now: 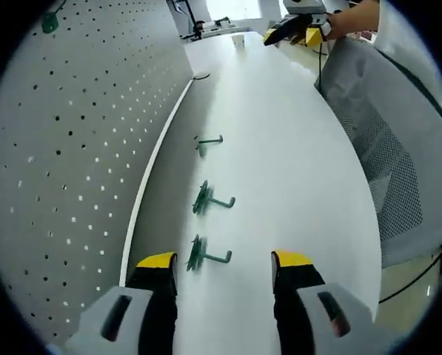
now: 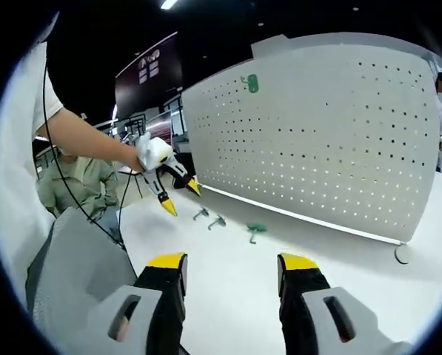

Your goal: Insert the hook assembly into the mounting plate slot until the hook locks in place.

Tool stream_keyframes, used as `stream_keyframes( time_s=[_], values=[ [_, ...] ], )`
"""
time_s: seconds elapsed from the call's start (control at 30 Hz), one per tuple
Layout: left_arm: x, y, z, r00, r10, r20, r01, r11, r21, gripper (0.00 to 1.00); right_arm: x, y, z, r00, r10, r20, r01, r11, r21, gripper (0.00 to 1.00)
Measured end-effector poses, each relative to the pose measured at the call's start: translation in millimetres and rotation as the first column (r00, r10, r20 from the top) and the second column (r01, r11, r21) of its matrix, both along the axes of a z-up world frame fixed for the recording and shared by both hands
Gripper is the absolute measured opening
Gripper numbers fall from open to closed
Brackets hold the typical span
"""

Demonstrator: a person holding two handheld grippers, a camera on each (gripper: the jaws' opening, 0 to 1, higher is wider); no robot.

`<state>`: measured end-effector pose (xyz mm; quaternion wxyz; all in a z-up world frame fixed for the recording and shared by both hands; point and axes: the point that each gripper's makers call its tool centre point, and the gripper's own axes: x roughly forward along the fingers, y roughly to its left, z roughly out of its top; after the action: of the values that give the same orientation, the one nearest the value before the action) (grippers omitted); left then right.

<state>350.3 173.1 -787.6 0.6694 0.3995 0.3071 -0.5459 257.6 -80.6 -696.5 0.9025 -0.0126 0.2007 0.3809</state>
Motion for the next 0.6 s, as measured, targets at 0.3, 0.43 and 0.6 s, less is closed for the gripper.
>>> stream_keyframes(
  time_s=[0.3,0.43,0.6],
  values=[
    [8.7,-3.2,-8.2,1.0,-0.006,-0.031,0.007,1.0,0.017,0.48,-2.4,0.6,-2.1,1.0,0.005,-0.007,-0.006,1.0,-0.01,0.46],
    [12.2,-1.4,-13.1,0.999,-0.008,-0.038,0.009,1.0,0.026,0.44,-2.8,0.2,-1.3,1.0,0.002,-0.007,-0.002,1.0,-0.01,0.46],
    [15.9,0.3,-19.6,0.998,0.007,-0.061,-0.005,0.999,0.036,0.39,-3.7,-1.5,-2.4,1.0,-0.002,-0.012,0.002,1.0,-0.01,0.44]
  ],
)
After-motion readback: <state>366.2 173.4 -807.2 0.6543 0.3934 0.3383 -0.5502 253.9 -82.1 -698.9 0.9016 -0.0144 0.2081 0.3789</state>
